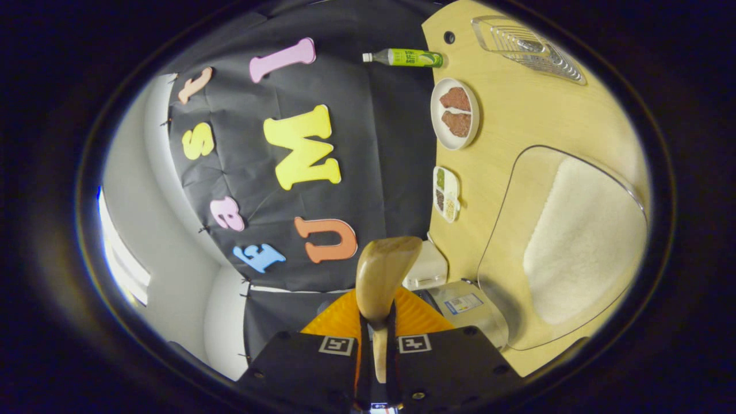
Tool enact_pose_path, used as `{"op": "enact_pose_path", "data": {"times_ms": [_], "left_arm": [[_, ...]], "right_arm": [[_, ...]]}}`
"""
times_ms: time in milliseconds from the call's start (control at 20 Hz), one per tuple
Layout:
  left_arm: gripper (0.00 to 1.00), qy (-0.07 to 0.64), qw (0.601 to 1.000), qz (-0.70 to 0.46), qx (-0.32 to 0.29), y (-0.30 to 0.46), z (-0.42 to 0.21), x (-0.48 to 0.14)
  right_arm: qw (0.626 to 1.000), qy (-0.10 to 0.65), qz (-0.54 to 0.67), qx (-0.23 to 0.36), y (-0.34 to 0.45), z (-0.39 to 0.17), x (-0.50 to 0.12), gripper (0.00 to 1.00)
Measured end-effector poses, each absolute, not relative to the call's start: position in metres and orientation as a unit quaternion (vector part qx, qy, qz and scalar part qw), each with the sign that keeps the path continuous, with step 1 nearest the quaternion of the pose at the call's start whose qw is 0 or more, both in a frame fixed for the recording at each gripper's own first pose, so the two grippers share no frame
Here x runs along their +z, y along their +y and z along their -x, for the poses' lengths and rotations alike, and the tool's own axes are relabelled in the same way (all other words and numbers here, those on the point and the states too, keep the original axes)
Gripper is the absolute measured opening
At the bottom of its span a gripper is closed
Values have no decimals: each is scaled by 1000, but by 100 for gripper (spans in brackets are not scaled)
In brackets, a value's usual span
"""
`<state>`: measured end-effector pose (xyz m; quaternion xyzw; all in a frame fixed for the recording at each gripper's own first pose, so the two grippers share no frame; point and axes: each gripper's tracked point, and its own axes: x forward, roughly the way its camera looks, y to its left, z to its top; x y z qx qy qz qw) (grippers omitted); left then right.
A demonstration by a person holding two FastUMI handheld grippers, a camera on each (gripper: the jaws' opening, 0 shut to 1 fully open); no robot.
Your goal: Close the left gripper, press the button to open the rice cooker; take a wooden spoon from the chopstick holder with the right hand, scoop a spoonful of rice and pour it into the rice cooker, then put the wooden spoon back into the chopstick holder.
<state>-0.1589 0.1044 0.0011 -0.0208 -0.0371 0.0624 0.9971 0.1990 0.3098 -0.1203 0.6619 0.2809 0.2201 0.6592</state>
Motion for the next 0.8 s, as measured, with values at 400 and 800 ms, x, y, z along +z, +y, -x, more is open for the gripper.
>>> {"op": "enact_pose_path", "data": {"times_ms": [400, 800], "left_arm": [[94, -36, 996, 27, 75, 123, 175, -4], [94, -23, 996, 34, 83, 133, 180, -14]], "right_arm": [[770, 277, -519, 247, 392, -208, -99, 15], [895, 181, -314, 260, 451, -207, -78, 16]]}}
